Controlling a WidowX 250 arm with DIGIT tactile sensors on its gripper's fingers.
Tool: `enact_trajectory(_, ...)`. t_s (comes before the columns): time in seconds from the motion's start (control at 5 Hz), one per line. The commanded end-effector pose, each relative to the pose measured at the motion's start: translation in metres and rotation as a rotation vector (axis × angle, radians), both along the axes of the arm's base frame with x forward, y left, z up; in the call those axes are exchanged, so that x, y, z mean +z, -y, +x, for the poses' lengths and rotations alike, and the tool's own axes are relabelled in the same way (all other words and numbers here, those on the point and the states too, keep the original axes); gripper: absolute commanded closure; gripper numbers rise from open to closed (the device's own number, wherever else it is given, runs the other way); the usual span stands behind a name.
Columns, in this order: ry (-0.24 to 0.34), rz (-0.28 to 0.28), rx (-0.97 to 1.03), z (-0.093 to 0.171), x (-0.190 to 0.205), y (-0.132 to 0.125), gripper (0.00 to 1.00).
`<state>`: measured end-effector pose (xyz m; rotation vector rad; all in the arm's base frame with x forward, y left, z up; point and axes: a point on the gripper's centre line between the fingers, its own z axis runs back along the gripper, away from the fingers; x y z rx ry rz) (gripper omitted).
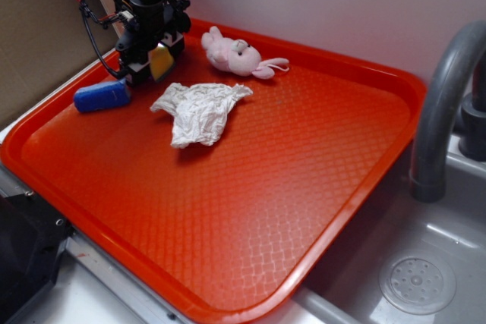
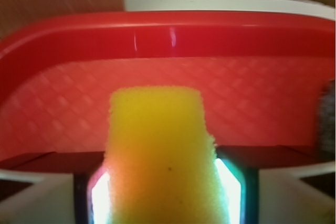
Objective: Grab the green sponge.
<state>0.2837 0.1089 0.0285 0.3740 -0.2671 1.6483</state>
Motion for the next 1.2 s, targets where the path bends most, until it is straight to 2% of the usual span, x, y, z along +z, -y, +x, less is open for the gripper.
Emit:
enact_trajectory(0.0, 0.023, -0.149, -0.422, 0.005, 0.128, 0.038, 1.00)
enact_trajectory(0.2, -0.012, -0.167, -0.670, 0.003, 0.160, 0.067, 1.00)
enact_trajectory(0.4, 0.016, -0.187, -0.924, -0.021, 0.185, 0.098, 1.00)
enact_trajectory(0.6, 0.027, -0.209, -1.176, -0.060, 0.207, 0.124, 1.00)
enact_trajectory(0.8, 0.064, -0.266, -1.384, -0.084, 0.221, 0.126, 1.00)
enact_trajectory(1.0, 0.015, -0.322, -1.355, -0.083, 0.221, 0.114, 1.00)
